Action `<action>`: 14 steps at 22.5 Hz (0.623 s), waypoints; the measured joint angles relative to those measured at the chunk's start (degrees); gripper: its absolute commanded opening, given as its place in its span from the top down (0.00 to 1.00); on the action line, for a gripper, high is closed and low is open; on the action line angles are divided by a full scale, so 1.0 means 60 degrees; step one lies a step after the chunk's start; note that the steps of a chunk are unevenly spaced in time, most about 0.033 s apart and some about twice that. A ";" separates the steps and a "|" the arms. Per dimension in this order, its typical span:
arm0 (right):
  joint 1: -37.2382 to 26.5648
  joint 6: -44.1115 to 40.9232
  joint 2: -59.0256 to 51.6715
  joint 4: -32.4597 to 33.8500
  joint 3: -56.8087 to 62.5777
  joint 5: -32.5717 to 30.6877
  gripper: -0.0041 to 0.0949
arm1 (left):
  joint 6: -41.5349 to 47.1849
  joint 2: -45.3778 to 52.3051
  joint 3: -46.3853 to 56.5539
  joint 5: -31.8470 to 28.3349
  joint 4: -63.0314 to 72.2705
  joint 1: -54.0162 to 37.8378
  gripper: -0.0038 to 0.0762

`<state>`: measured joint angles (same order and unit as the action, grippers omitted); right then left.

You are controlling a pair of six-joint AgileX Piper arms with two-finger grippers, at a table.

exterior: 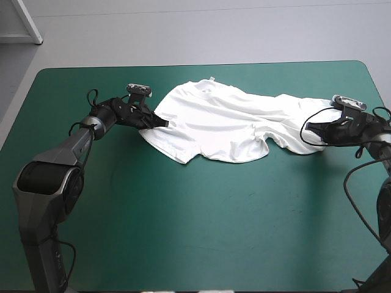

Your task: Fold the cloth

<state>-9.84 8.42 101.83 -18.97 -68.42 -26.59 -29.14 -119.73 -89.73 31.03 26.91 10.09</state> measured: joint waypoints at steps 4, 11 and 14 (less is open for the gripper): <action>0.0000 0.0156 -0.0260 0.0002 0.0000 -0.0139 0.98 | 0.0054 0.0089 0.0019 -0.0062 0.0000 0.0010 0.93; 0.0000 0.0294 -0.3493 0.0296 -0.0373 -0.0422 0.98 | 0.0159 0.1559 0.0193 0.0208 -0.0333 0.0037 0.93; -0.0006 0.0302 -0.4808 0.0462 -0.1263 -0.0937 0.98 | 0.0188 0.2938 -0.0572 0.0654 -0.0362 0.0037 0.93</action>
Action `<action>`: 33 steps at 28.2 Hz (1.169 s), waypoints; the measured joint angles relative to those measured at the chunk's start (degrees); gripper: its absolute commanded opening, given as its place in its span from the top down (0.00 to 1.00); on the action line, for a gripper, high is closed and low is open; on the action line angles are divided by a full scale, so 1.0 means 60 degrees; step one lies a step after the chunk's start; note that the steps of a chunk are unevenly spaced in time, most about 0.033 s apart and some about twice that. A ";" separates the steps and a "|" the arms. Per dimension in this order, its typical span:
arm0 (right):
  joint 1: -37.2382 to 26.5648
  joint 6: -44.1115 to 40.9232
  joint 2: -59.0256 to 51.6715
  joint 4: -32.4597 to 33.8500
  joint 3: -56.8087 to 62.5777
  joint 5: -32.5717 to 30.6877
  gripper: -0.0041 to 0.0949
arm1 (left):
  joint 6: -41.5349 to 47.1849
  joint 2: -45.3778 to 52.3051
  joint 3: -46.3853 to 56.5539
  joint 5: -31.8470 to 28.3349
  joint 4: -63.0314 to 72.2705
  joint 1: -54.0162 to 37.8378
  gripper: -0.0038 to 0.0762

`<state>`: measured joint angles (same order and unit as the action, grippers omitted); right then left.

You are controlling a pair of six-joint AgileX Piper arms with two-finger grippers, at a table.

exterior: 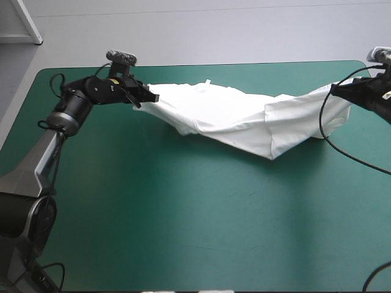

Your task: Fold the cloth

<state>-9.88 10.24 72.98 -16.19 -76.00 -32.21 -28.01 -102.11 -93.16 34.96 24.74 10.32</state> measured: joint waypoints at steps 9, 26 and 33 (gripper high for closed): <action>-0.0012 0.0020 -0.1383 0.0116 -0.4213 -0.1934 0.98 | 0.0734 0.2467 -0.4256 0.2363 -0.1727 0.0000 0.93; -0.0012 0.0030 -0.1882 -0.0104 -0.8100 -0.2839 0.98 | 0.1903 0.4547 -0.7740 0.4820 -0.5612 0.0000 0.93; -0.0023 0.0076 -0.1383 -0.1122 -0.8138 -0.2839 0.98 | 0.1974 0.4423 -0.7260 0.5709 -0.5071 0.0000 0.93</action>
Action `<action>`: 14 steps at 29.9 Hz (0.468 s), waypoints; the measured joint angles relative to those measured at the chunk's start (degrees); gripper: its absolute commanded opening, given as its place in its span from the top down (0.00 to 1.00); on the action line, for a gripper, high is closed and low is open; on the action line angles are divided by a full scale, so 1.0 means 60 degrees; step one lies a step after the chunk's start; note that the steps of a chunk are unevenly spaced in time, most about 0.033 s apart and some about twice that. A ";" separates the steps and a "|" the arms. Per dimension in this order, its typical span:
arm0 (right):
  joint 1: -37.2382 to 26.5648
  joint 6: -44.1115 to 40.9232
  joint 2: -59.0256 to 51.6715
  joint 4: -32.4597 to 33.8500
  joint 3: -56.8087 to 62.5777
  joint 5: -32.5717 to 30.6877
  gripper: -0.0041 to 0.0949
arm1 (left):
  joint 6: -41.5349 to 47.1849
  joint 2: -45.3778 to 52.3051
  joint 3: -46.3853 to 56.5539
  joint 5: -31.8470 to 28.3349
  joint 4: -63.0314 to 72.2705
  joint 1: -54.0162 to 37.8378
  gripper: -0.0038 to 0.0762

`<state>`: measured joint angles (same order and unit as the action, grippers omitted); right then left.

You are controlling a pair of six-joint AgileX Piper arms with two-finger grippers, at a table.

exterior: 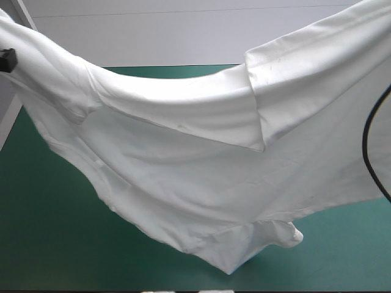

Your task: Fold the cloth

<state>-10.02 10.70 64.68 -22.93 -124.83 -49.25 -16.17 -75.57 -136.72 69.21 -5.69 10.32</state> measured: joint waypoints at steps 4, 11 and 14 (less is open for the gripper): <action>0.0000 0.0395 0.0909 -0.1045 0.0000 -0.0131 0.98 | -0.0009 -0.0430 0.1316 -0.0491 0.0495 0.0000 0.93; 0.0000 0.0940 0.3481 -0.1751 0.0000 -0.0154 0.98 | 0.0316 -0.1643 0.4294 -0.2521 0.0691 0.0000 0.93; 0.0026 0.1040 0.4896 -0.1805 0.0056 -0.0061 0.98 | 0.0426 -0.2359 0.5276 -0.3532 0.0948 0.0000 0.93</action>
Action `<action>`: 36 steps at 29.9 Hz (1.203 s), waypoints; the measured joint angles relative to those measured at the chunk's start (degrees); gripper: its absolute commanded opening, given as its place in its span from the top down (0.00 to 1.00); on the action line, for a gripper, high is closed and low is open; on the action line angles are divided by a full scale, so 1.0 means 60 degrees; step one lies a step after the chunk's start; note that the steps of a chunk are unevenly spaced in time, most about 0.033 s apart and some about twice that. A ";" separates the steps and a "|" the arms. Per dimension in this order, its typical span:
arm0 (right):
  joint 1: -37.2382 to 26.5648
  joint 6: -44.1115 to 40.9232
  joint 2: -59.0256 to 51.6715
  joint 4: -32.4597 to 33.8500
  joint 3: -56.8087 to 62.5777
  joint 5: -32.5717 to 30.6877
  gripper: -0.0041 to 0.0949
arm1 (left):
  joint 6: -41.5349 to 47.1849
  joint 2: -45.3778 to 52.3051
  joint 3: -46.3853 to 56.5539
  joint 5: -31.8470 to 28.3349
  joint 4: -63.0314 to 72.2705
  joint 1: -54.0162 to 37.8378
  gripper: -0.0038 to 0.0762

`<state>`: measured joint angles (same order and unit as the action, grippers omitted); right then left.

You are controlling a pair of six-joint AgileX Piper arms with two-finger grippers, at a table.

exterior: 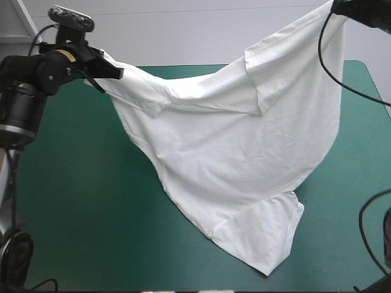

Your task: Fold the cloth

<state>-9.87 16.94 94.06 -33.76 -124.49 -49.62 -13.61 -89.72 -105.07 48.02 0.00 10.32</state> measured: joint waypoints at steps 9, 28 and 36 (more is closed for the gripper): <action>0.0789 0.0704 0.4638 0.0189 -0.0662 0.0420 0.98 | 0.0153 -0.2569 0.0835 -0.2272 0.0440 0.0000 0.93; 0.1201 -0.1185 0.8081 0.1315 -0.5370 -0.1345 0.24 | 0.0153 -0.4710 0.0753 -0.6177 0.0438 0.0000 0.31; 0.1107 -0.1507 0.6622 0.1096 -0.5715 -0.3362 0.34 | 0.0141 -0.3193 -0.0598 -0.2202 0.0438 0.0000 0.32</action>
<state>-3.22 7.90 133.79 -27.18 -158.78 -69.79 -12.76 -108.88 -108.65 34.81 2.63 10.32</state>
